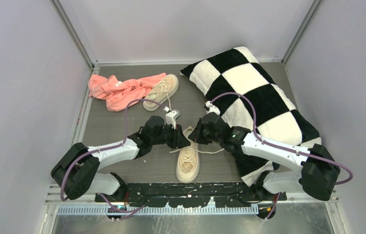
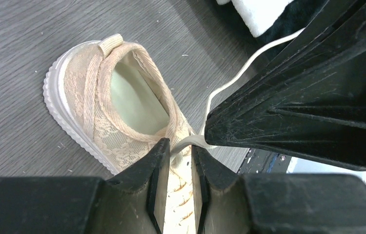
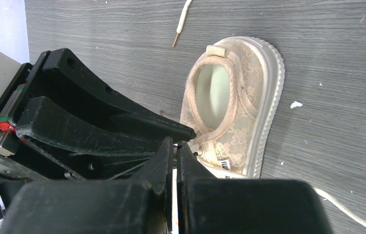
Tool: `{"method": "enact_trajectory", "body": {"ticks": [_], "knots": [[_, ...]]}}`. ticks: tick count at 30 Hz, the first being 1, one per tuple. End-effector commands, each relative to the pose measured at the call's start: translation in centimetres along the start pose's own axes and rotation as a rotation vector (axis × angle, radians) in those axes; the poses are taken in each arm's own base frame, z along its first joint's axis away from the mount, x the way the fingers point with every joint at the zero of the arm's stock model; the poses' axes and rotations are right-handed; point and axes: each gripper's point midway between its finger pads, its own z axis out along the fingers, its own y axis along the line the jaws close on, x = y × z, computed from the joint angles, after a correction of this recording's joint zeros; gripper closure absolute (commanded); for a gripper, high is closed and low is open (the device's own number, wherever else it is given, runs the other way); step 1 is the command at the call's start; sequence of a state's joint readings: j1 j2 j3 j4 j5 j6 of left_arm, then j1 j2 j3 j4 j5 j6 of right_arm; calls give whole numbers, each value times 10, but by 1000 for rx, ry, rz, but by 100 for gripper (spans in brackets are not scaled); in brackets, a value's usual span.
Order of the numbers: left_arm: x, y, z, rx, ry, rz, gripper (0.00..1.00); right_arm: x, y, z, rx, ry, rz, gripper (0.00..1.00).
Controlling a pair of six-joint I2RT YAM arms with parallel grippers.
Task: Tie the shoes
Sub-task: Fold the shoelace.
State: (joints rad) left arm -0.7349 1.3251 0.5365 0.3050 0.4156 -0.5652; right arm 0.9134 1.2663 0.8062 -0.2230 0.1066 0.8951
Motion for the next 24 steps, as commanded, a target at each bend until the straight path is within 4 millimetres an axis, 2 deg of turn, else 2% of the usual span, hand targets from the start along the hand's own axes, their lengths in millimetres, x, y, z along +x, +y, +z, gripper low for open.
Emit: {"method": "enact_trajectory", "body": {"ticks": [1,10,24], "knots": [[-28,-10,4,19,-96,48,75,-9,11,-10,-46,-32,20,99],[-24,-10,2,18,-79,52,68,-7,10,-8,-45,-27,20,99],[-13,-19,11,68,-27,39,67,-6,10,-8,-45,-24,20,99]]}}
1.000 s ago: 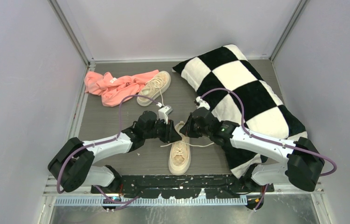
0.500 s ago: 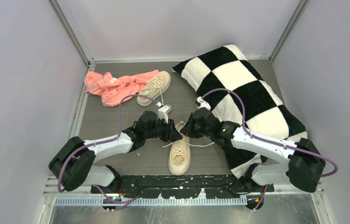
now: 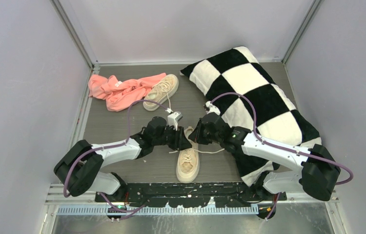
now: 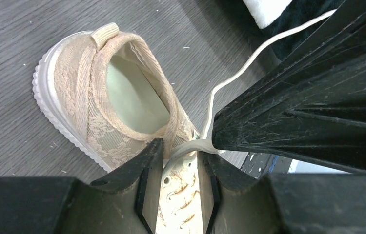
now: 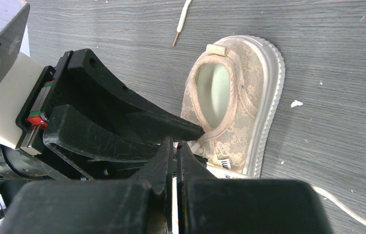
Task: Tie the shoes
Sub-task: Fold the shoelace, then pick up the shoelace at the center of the board.
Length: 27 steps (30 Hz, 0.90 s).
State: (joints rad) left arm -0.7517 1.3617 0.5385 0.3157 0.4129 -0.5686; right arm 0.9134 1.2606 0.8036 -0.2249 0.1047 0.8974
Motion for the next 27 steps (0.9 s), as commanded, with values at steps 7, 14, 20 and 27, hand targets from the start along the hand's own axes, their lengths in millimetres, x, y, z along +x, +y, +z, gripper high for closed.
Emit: {"method": "enact_trajectory", "body": {"ticks": [7,14,20,27], "knots": [[-25,-19,3,54,-76,51,70,-7,10,-7,-43,-25,17,99],[-30,-19,-1,41,-98,60,81,-6,10,-7,-42,-24,17,99],[-26,-19,-1,50,-88,54,100,-7,11,-7,-46,-23,16,93],[-24,-22,-4,71,-99,59,100,-40,-10,-44,77,-161,-29,40]]}}
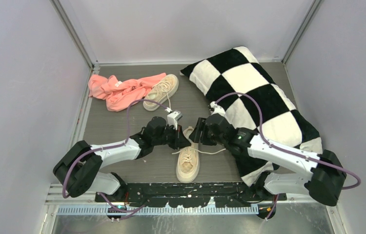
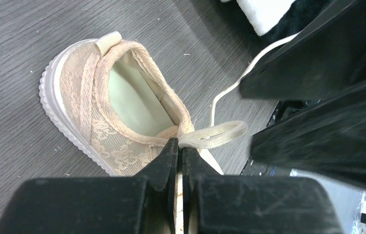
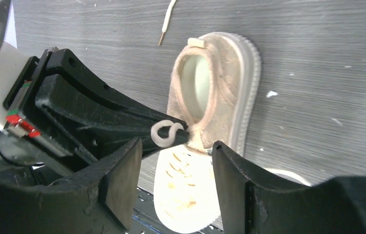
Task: Tie the shoes
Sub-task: Pick up the shoelace at the center of the board.
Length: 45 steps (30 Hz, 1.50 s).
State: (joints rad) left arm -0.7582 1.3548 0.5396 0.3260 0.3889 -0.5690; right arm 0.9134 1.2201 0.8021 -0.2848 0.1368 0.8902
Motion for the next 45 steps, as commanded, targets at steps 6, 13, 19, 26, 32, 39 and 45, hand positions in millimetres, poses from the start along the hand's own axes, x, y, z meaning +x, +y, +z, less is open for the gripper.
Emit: {"method": "enact_trajectory", "body": {"ticks": [6,13,19,26,32,39,45], "knots": [[-20,-24,-7,103,-107,60,100,-58,-74,-78,313,-243,-26,40],[-17,-26,-8,131,-116,79,100,-13,-121,-89,487,-66,-41,62],[-16,-24,-7,131,-124,86,100,-4,-131,-75,490,-101,40,36],[-19,-22,-12,113,-153,106,100,-17,-127,-72,465,-180,94,39],[-17,-20,-10,104,-135,108,100,-23,-101,-91,288,-261,138,42],[-21,-19,-14,85,-162,109,100,6,-87,-79,184,-178,222,39],[-20,-20,-17,86,-158,118,100,17,-105,-55,269,-177,286,38]]}}
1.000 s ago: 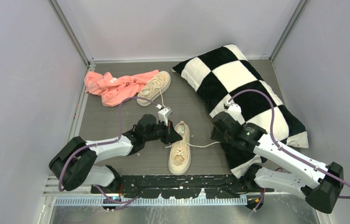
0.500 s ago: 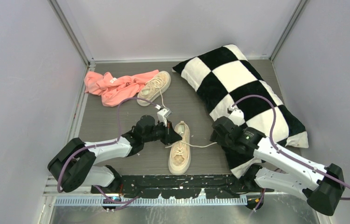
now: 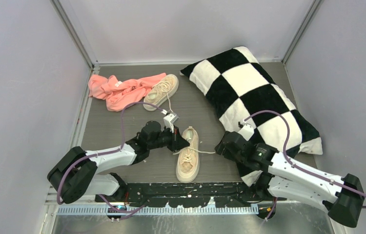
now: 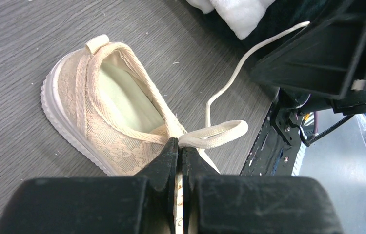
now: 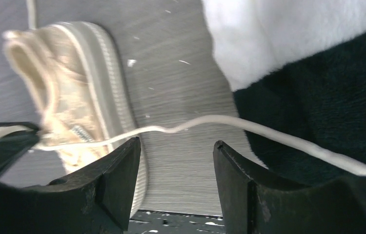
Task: Tie the shoes
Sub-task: Pick up the shoelace at the center of the board, then wrap the shoelace around the shoelace.
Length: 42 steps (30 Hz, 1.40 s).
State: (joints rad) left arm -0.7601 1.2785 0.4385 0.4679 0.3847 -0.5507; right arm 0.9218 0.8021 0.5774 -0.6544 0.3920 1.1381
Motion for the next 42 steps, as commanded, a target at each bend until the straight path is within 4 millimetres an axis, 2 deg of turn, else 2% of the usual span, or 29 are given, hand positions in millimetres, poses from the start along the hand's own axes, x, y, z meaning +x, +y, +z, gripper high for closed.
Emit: {"method": "enact_trajectory", "body": {"ticks": [1,6,12,15,18,19,25,28,33,38,42], "knots": [[-18,-12,-4,36,-63,53,100,-6,4,9,9,-50,108,38],[-17,-13,-2,43,-57,41,100,-22,-12,20,67,-99,157,39],[-14,-14,2,51,-49,37,100,-20,-18,44,45,-77,210,46],[-11,-12,5,48,-38,32,100,-20,-10,50,25,-72,203,63],[-11,-13,8,56,-33,31,100,-24,2,49,-11,-65,168,97],[-11,-14,8,59,-33,30,100,-26,7,47,-27,-63,147,99],[-11,-16,12,73,-32,18,100,-39,43,26,-138,-39,22,99],[-11,-16,13,77,-30,11,100,-42,52,16,-161,-33,-6,100],[-9,-16,14,82,-23,5,100,-40,72,1,-268,-12,-55,99],[-10,-18,13,89,-26,8,100,-34,100,-16,-391,40,-205,99],[-9,-20,13,99,-22,9,100,-33,111,-24,-426,51,-265,99]]}}
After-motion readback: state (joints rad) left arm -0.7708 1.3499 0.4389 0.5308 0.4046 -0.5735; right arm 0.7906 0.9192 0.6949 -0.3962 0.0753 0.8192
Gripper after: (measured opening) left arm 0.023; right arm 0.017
